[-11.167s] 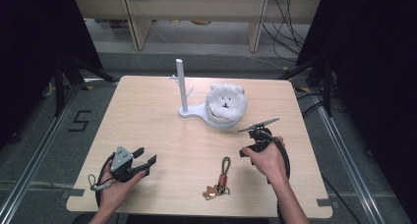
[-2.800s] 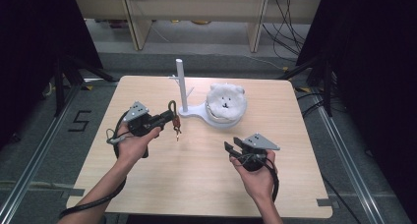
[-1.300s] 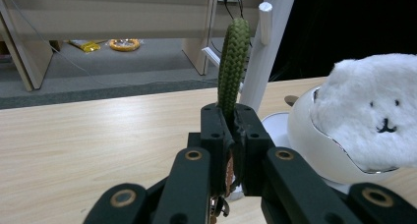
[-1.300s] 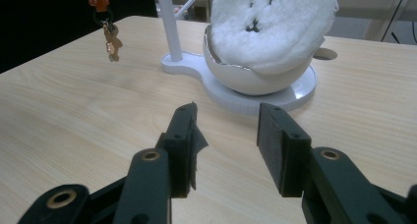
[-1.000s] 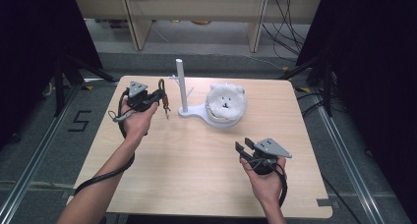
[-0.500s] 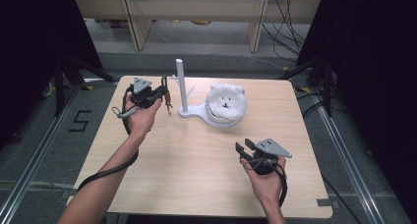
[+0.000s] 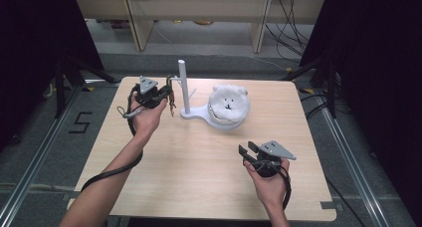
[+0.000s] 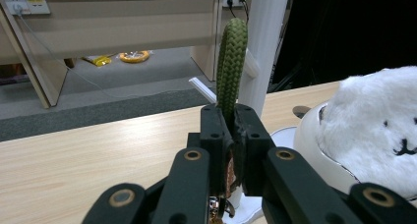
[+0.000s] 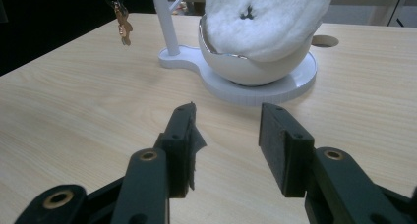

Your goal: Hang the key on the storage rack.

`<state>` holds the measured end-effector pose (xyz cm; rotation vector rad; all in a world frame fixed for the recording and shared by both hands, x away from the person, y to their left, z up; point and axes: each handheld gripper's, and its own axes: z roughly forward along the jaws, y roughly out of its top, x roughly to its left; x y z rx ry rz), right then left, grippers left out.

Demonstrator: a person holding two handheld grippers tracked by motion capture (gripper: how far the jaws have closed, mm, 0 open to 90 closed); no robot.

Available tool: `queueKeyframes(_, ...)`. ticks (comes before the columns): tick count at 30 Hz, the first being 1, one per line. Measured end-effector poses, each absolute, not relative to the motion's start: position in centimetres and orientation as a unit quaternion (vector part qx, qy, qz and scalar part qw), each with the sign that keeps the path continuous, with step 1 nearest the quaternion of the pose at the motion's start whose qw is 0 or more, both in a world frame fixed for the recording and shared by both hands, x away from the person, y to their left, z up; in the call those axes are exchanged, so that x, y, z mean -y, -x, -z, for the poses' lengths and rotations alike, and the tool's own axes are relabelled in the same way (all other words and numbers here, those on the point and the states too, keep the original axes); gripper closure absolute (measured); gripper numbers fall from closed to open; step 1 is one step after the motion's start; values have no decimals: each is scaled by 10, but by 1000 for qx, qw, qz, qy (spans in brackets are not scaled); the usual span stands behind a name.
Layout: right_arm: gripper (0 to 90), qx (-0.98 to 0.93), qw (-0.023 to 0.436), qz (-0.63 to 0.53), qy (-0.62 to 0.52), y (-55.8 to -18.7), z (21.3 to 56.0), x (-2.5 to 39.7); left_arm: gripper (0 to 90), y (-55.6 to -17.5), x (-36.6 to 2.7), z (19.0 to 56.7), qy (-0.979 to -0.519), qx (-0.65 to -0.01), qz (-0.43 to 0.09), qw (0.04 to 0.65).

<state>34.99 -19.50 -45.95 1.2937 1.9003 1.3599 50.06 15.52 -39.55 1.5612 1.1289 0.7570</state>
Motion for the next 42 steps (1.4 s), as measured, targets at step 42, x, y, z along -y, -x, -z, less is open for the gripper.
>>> queueKeyframes(42, 579, -689, 231, -494, -477, -349, 461, 194, 815, -510, -135, 400, -682, -433, -310, 502)
